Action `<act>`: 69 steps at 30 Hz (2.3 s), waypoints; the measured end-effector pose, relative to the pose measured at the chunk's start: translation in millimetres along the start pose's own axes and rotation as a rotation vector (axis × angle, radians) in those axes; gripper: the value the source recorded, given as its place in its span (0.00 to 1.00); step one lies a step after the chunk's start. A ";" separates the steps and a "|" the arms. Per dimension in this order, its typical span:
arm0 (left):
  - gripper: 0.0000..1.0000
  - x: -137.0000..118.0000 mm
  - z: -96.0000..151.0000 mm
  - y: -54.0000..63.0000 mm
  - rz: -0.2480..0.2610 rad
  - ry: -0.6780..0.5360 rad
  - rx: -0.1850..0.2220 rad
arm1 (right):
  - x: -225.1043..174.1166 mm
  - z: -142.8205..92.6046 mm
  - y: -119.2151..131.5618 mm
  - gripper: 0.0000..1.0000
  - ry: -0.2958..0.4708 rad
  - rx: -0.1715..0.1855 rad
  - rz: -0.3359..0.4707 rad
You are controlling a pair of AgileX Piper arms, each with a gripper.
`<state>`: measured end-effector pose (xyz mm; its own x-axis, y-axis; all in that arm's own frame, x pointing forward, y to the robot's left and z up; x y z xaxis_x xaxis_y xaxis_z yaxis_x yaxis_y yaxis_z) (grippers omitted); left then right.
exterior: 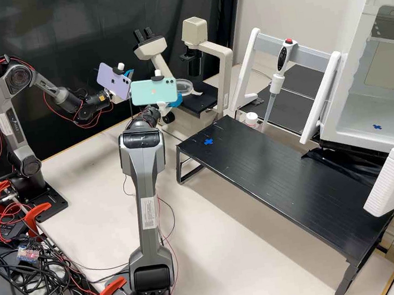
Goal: Move the petri dish to the bench
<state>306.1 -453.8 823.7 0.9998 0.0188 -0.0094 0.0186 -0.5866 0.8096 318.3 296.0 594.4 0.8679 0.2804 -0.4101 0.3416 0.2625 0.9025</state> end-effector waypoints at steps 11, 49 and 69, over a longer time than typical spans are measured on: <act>1.00 0.0 -0.6 0.4 0.004 0.006 -0.005 | -3.3 -13.8 1.1 1.00 0.034 0.010 0.042; 1.00 -0.4 -10.8 -1.0 -0.011 0.098 -0.069 | 58.1 -24.6 -3.1 1.00 -0.065 0.004 0.081; 1.00 -0.2 -7.1 -1.2 -0.016 0.058 -0.039 | 62.6 -7.0 -1.5 1.00 -0.110 0.024 0.076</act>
<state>305.8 -447.3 826.9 0.9971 0.0749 0.0106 0.0328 -0.5537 0.8321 369.6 319.7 566.5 0.9255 0.1955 -0.3245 0.2807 0.2213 0.9339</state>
